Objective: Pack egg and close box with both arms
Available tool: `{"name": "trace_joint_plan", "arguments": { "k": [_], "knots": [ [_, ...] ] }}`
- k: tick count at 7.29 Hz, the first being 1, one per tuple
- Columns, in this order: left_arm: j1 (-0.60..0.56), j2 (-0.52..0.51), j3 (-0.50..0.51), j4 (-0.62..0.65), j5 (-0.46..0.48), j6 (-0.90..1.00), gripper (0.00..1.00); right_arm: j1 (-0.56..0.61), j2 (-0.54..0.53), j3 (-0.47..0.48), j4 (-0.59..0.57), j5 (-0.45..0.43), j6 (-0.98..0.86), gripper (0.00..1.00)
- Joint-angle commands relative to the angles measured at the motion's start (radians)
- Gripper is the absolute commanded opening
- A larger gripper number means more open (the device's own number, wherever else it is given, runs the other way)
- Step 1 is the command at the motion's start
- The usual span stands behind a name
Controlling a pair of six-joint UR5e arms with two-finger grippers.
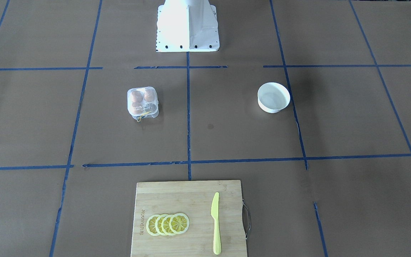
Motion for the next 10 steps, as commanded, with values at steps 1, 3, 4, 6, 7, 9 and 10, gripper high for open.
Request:
{"name": "trace_joint_plan", "arguments": {
  "k": [1, 3, 4, 6, 7, 9, 10],
  "knots": [
    [0.0, 0.001, 0.0, 0.003, -0.008, 0.002, 1.0, 0.002, 0.001, -0.003, 0.006, -0.002, 0.001, 1.0],
    [0.0, -0.001, 0.001, 0.001, -0.02, -0.007, 1.0, 0.002, 0.007, -0.005, 0.006, -0.003, 0.017, 1.0],
    [0.0, -0.001, 0.0, -0.002, -0.045, -0.009, 1.0, 0.002, 0.008, -0.005, 0.006, -0.003, 0.019, 1.0],
    [-0.002, 0.001, -0.003, -0.032, -0.065, -0.073, 1.0, 0.002, 0.005, -0.011, 0.102, -0.006, 0.104, 1.0],
    [-0.002, -0.001, -0.005, -0.062, -0.065, -0.129, 1.0, 0.002, 0.005, -0.029, 0.135, -0.005, 0.144, 1.0],
    [-0.011, 0.001, -0.005, -0.137, -0.067, -0.214, 1.0, 0.002, 0.007, -0.044, 0.147, -0.005, 0.146, 1.0],
    [-0.031, 0.001, 0.0, -0.17, -0.065, -0.237, 1.0, 0.002, 0.007, -0.044, 0.147, -0.005, 0.146, 1.0]
  ]
}}
